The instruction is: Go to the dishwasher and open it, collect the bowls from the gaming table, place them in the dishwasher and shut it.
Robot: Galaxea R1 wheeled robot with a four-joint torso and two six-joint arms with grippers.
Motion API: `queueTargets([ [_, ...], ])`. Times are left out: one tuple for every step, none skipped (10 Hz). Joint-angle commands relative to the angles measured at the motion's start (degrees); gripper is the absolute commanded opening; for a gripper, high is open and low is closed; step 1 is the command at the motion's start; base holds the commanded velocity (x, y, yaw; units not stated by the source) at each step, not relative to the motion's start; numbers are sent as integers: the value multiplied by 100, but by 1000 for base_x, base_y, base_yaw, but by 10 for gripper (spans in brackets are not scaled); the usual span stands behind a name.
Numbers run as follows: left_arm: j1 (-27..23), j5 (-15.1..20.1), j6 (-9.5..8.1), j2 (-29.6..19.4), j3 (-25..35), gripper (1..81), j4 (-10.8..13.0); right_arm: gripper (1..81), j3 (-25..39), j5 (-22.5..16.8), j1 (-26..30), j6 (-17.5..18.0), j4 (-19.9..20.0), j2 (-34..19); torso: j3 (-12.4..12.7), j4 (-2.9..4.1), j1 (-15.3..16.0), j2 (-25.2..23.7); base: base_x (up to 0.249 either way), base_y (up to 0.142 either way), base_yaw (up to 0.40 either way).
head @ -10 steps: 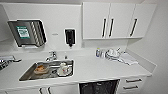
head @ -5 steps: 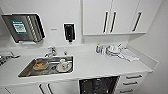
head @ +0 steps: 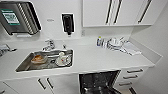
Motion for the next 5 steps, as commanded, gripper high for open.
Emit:
queueTargets([
  [-198,-139,-79,-1023,1093,10,27,10,-14,-195,92,11,-63,-133,4,0,0,0,0,0,0],
  [-277,-139,-105,-1206,1321,10,19,10,-13,-195,100,11,-71,-133,-29,0,0,0,0,0,0],
  [-417,-113,-183,-1364,1505,10,19,10,-5,-204,100,11,-71,-141,-26,0,2,0,0,0,0],
  [-610,-69,-332,-1592,1767,10,19,10,4,-195,100,11,-71,-141,-29,0,2,2,0,0,0],
  [-812,-51,-429,-1830,2093,10,19,10,12,-195,91,11,-71,-150,-29,0,2,2,0,0,0],
])
